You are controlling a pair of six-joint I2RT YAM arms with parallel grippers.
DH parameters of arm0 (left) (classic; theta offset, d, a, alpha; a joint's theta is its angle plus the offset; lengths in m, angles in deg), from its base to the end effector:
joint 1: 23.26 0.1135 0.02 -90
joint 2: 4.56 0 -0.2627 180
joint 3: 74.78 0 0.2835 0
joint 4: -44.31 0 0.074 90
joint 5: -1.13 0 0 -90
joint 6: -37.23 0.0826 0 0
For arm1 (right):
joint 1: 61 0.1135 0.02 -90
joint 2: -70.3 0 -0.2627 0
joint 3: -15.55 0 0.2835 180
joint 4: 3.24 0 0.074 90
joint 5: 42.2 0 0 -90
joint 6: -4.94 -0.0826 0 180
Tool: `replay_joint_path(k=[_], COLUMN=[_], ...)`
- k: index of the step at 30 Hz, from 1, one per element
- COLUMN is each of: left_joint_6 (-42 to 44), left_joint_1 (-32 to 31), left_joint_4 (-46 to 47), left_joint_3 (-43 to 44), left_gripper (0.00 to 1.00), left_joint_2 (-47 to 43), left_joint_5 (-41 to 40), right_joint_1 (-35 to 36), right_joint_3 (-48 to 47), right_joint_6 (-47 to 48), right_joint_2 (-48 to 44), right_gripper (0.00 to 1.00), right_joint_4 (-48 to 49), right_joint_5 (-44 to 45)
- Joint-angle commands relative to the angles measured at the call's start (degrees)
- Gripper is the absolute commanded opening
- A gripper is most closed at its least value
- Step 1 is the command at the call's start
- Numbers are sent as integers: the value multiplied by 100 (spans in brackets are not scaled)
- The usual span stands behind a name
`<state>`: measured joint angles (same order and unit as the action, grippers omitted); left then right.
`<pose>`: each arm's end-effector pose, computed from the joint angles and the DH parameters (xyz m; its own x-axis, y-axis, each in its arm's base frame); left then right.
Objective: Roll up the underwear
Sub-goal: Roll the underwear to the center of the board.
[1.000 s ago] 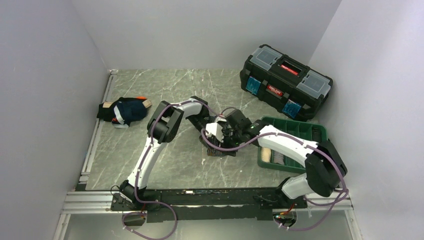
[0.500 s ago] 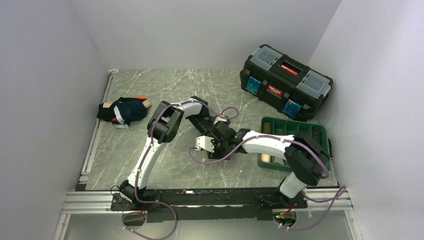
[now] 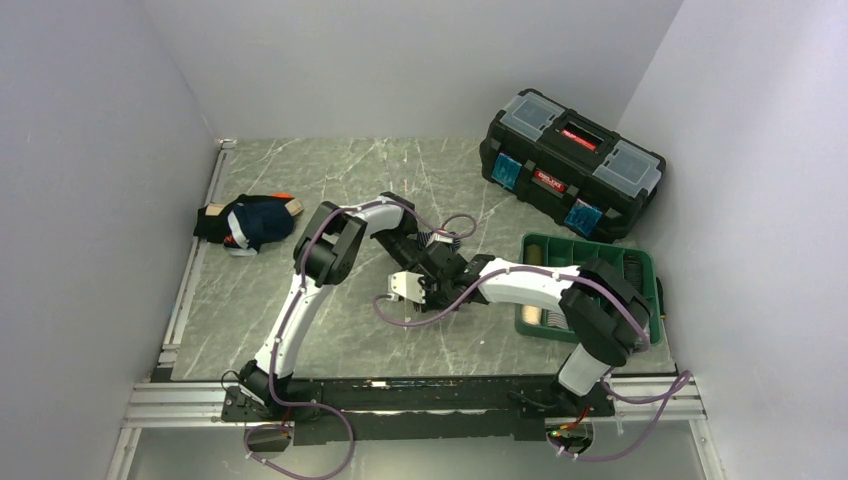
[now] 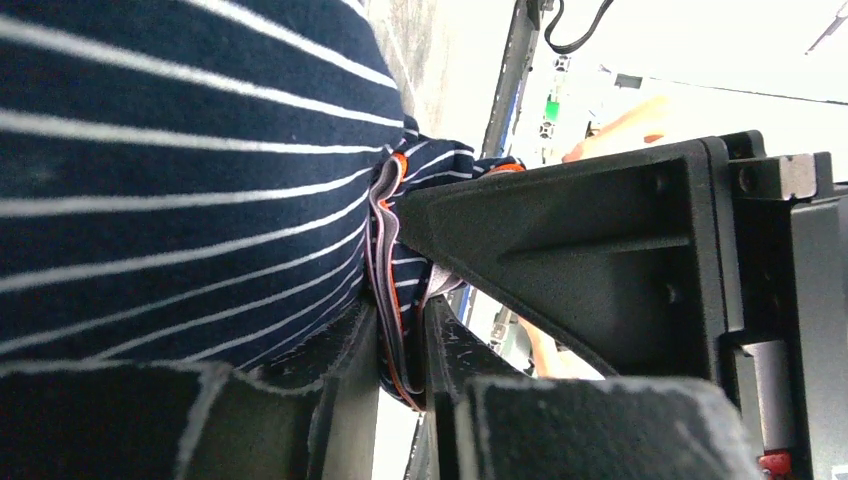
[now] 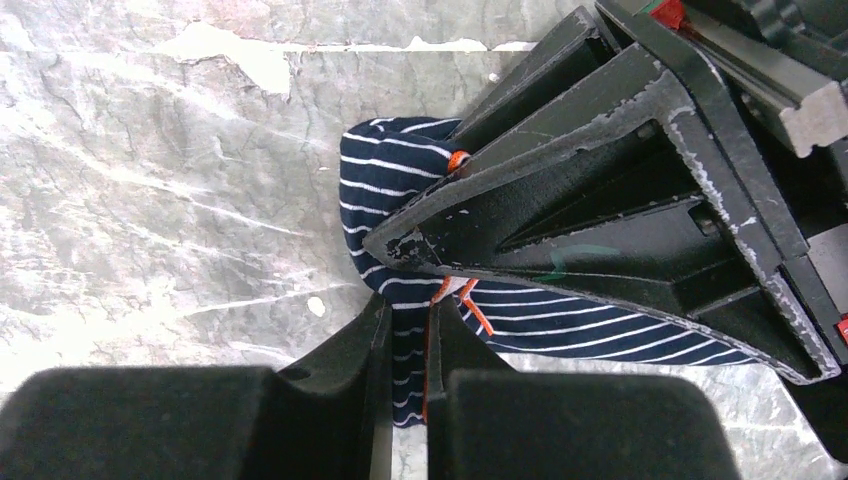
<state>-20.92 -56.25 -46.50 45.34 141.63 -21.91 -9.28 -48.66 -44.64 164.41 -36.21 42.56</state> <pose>0.3317 -0.3060 0.0402 -0.7072 0.7053 -0.0491 0.2794 0.2150 -0.9358 0.2145 0.2840 0.0951 0.1038 -0.9107 -0.3999 -0.9723 -0.0082 -0.2338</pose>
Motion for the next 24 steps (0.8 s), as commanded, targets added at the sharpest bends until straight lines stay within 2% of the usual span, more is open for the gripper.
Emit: replay_joint_path(k=[1,3,13,19,24], left_joint_6=[136,101,104,177,-105], left_joint_1=[38,110,591,948,1404], left_joint_4=[444,498,629,717,1141], left_joint_3=[-176,-234,-531,-927,-1401], left_gripper=[27,34,47,51,50], left_joint_2=[-335,-435,-1050,-1565,-2140], left_joint_5=[-565,-696,-940,-1079,-1211], right_joint_1=[22,25,-128,-596,-1222], right_joint_3=[55,20,-346,-796,-1155], right_joint_6=[-88,-88,-79,-9,148], right_joint_2=[398,396,381,537,828], right_gripper=[2,1,0,0,0], right_joint_4=[-642,-779,-1439,-1974,-2394], right_joint_5=[-712,-867,-1737,-2501,-3358])
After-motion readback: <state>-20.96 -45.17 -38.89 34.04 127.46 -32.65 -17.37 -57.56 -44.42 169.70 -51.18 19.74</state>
